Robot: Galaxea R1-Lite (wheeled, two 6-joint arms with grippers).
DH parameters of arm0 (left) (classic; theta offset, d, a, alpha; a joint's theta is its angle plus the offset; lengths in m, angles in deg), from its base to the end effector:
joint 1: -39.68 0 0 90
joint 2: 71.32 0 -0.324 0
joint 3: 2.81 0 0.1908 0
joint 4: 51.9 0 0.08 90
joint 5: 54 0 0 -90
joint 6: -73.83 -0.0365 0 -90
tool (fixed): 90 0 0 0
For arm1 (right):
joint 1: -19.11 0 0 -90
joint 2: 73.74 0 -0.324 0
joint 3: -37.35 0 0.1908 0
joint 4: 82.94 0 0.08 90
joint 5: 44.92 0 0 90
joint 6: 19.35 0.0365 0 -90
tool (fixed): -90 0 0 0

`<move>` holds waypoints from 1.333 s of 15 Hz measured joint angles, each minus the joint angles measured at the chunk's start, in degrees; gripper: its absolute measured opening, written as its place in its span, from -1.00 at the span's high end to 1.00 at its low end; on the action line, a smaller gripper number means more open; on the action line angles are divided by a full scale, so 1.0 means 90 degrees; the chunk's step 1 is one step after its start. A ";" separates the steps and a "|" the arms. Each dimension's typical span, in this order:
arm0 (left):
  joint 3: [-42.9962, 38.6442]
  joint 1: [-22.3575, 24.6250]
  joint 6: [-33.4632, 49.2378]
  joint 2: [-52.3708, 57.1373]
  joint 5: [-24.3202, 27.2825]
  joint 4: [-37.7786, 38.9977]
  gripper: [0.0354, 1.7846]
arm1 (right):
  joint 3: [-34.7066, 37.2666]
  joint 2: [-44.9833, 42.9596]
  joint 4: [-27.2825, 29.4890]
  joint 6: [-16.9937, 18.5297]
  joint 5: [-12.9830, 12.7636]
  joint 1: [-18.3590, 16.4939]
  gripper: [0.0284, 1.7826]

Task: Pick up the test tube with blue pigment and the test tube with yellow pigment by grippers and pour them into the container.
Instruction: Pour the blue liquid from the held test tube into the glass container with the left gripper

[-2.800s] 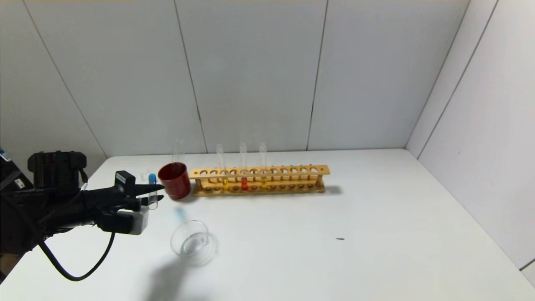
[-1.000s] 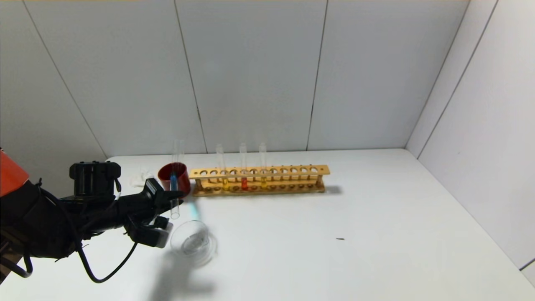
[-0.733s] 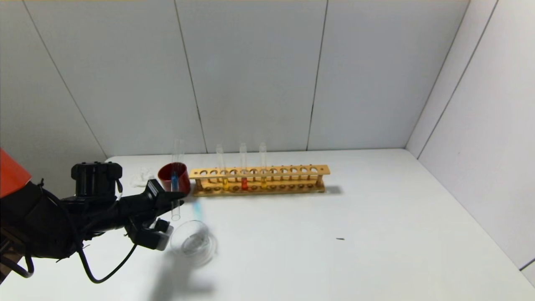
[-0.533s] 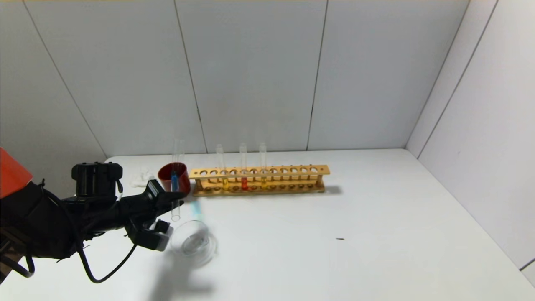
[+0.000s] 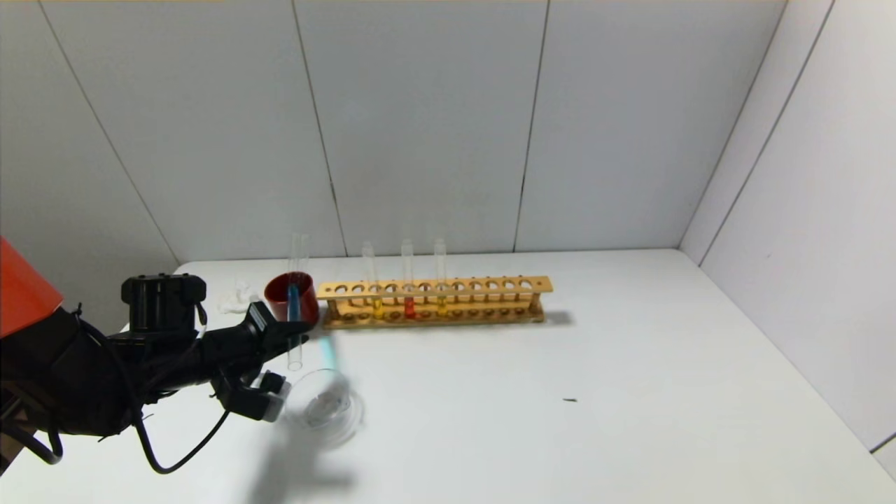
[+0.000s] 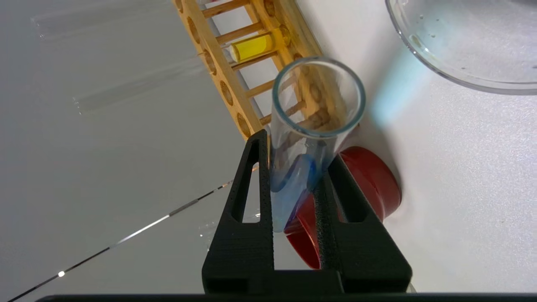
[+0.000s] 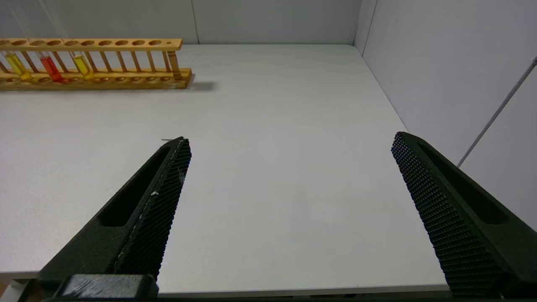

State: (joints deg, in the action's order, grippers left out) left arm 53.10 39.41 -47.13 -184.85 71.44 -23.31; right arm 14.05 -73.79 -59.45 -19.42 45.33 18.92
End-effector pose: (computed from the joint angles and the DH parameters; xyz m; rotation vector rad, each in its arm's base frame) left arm 0.3274 -0.0227 0.0827 1.8330 -0.3370 -0.8491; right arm -0.0323 0.0003 0.0751 -0.0012 0.0024 0.0010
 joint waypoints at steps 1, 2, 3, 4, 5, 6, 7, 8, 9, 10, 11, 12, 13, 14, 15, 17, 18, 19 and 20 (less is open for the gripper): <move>-0.0028 0.0000 -0.0035 0.0015 0.0003 0.0004 0.66 | 0.0000 0.0000 0.0000 0.0000 -0.0003 0.0003 -0.96; -0.0060 0.0000 -0.0074 0.0034 0.0015 0.0000 0.66 | 0.0000 0.0000 0.0000 0.0000 0.0000 0.0000 -0.96; -0.0096 0.0003 -0.0126 0.0068 0.0037 -0.0005 0.66 | 0.0000 0.0000 0.0000 0.0000 -0.0003 0.0000 -0.96; -0.0142 0.0003 -0.0199 0.0114 0.0046 -0.0008 0.66 | 0.0000 0.0000 0.0000 0.0000 0.0000 0.0000 -0.96; -0.0187 0.0000 -0.0286 0.0158 0.0056 -0.0009 0.66 | 0.0000 0.0000 0.0000 0.0000 0.0000 0.0000 -0.96; -0.0209 0.0003 -0.0332 0.0187 0.0062 -0.0008 0.66 | 0.0000 0.0000 0.0000 0.0000 0.0000 0.0000 -0.96; -0.0218 0.0003 -0.0351 0.0205 0.0062 -0.0009 0.66 | 0.0000 0.0000 0.0000 0.0000 0.0000 0.0000 -0.96; -0.0218 0.0000 -0.0354 0.0211 0.0068 -0.0008 0.66 | 0.0000 0.0000 0.0000 0.0000 0.0000 0.0000 -0.96; -0.0218 0.0000 -0.0366 0.0218 0.0073 0.0000 0.66 | 0.0000 0.0000 0.0000 0.0000 0.0000 0.0000 -0.96; -0.0215 0.0000 -0.0424 0.0221 0.0073 0.0003 0.66 | 0.0000 0.0000 -0.0003 0.0000 0.0000 0.0000 -0.96; -0.0213 0.0000 -0.0500 0.0226 0.0084 0.0019 0.66 | 0.0000 0.0000 0.0000 0.0000 0.0000 0.0000 -0.96; -0.0213 0.0005 -0.0521 0.0226 0.0121 0.0027 0.66 | 0.0000 0.0000 0.0000 0.0003 -0.0003 0.0000 -0.96; -0.0213 0.0007 -0.0534 0.0229 0.0138 0.0027 0.66 | 0.0000 0.0000 0.0000 0.0003 -0.0003 0.0000 -0.96; -0.0213 0.0009 -0.0553 0.0230 0.0144 0.0028 0.66 | 0.0000 0.0000 0.0000 0.0000 0.0000 0.0000 -0.96; -0.0213 0.0009 -0.0555 0.0230 0.0153 0.0028 0.66 | 0.0000 0.0000 0.0000 0.0000 0.0000 0.0000 -0.96; -0.0215 0.0009 -0.0565 0.0226 0.0172 0.0028 0.66 | 0.0000 0.0000 0.0000 0.0000 0.0000 0.0000 -0.96; -0.0215 0.0009 -0.0562 0.0223 0.0182 0.0028 0.66 | 0.0000 0.0000 0.0000 0.0000 0.0000 0.0000 -0.96; -0.0215 0.0009 -0.0562 0.0223 0.0182 0.0028 0.66 | 0.0000 0.0000 0.0000 0.0000 0.0000 0.0000 -0.96; -0.0215 0.0009 -0.0565 0.0218 0.0182 0.0028 0.66 | 0.0000 0.0000 0.0000 0.0000 0.0000 -0.0003 -0.96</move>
State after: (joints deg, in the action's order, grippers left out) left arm 51.16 39.49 -52.22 -182.88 73.07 -23.06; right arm 14.05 -73.79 -59.45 -19.42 45.33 18.90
